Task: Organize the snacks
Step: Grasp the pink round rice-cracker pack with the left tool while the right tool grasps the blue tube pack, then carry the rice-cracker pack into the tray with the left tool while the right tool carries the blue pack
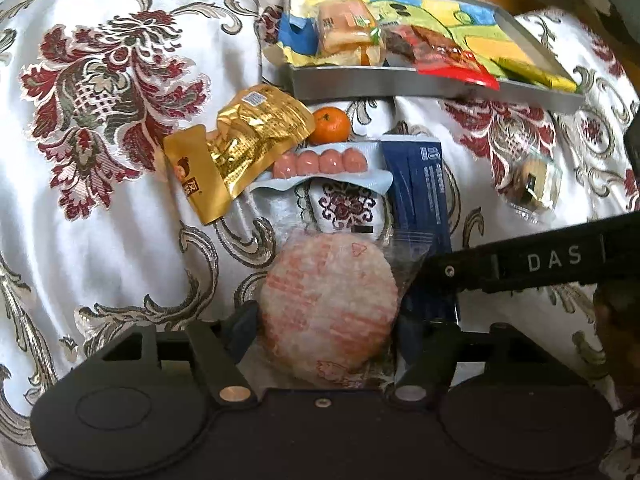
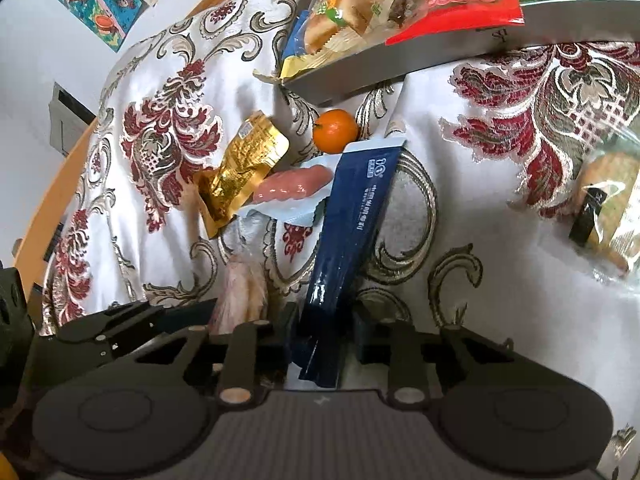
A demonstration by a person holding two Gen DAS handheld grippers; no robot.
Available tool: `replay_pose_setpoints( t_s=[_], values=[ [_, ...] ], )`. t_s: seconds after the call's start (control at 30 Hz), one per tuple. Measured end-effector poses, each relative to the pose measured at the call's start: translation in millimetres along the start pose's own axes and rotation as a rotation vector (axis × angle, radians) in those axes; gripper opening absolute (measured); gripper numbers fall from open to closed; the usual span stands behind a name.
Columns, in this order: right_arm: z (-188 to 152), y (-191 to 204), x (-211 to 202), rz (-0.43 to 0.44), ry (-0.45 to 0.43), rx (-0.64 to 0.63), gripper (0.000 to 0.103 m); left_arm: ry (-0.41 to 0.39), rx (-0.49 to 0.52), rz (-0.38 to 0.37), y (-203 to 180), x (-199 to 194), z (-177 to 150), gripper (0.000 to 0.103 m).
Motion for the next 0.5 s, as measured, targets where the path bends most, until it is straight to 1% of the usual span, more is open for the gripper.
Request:
replay_pose_setpoints(
  t_s=[0.03, 0.07, 0.1, 0.23, 0.37, 0.5],
  values=[
    [-0.2, 0.1, -1.9, -0.002, -0.006, 0.005, 0.027, -0.004, -0.01, -0.004, 0.4, -1.9, 0.1, 0.069],
    [-0.4, 0.2, -4.7, -0.004, -0.016, 0.01, 0.024, -0.012, -0.023, -0.01, 0.8, -4.1, 0.4, 0.068],
    [-0.4, 0.7, -7.9, -0.009, -0.024, 0.012, 0.018, -0.026, -0.04, -0.018, 1.3, -7.6, 0.8, 0.068],
    [1.8, 3.6, -16.7, -0.045, -0.053, -0.008, 0.017, -0.07, -0.07, -0.028, 1.7, -15.0, 2.6, 0.068],
    [2.7, 6.6, -22.3, -0.091, -0.075, -0.042, 0.017, -0.085, -0.099, -0.033, 3.8, -17.2, 2.8, 0.068],
    [7.8, 12.2, -37.5, -0.115, -0.14, -0.078, 0.015, -0.14, -0.117, -0.033, 6.6, -26.4, 5.0, 0.068]
  ],
)
Point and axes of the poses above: each gripper's, at about its wrist camera, not at the fingertips, and x roughly the way its jaws point, y to its left, z to its top, the point moved 3 cm from there along x, roughly the way its jaws point, and after that the axes turned 4 degrees about -x, right-handed, at the moved point
